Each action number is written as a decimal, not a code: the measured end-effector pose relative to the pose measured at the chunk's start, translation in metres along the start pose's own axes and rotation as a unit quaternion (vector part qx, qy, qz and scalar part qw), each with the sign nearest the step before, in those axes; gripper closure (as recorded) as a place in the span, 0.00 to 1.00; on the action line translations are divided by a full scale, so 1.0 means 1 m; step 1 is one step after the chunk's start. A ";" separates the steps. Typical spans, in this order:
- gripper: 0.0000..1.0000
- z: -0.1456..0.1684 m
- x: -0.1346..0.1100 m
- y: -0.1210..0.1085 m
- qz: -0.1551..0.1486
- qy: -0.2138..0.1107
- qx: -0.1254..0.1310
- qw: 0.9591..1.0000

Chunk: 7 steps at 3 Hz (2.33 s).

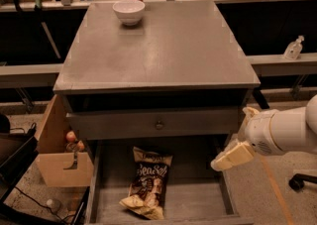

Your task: Pick brown chip bag from middle drawer and place on counter

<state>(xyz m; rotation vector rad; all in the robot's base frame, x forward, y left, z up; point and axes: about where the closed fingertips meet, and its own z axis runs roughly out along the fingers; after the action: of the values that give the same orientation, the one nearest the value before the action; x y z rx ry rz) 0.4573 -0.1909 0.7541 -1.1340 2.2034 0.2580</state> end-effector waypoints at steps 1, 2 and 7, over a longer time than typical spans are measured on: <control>0.00 0.049 0.029 0.009 0.014 0.031 -0.006 0.999; 0.00 0.126 0.089 0.028 0.079 0.070 -0.014 0.994; 0.00 0.287 0.126 0.046 0.215 0.020 -0.078 0.973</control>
Offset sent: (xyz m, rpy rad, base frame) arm 0.0421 0.0082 -0.2949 0.0712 0.1948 -0.4315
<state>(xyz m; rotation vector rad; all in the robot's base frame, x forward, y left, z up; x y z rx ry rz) 0.4979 -0.1197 0.4480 -0.7303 2.4837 0.6059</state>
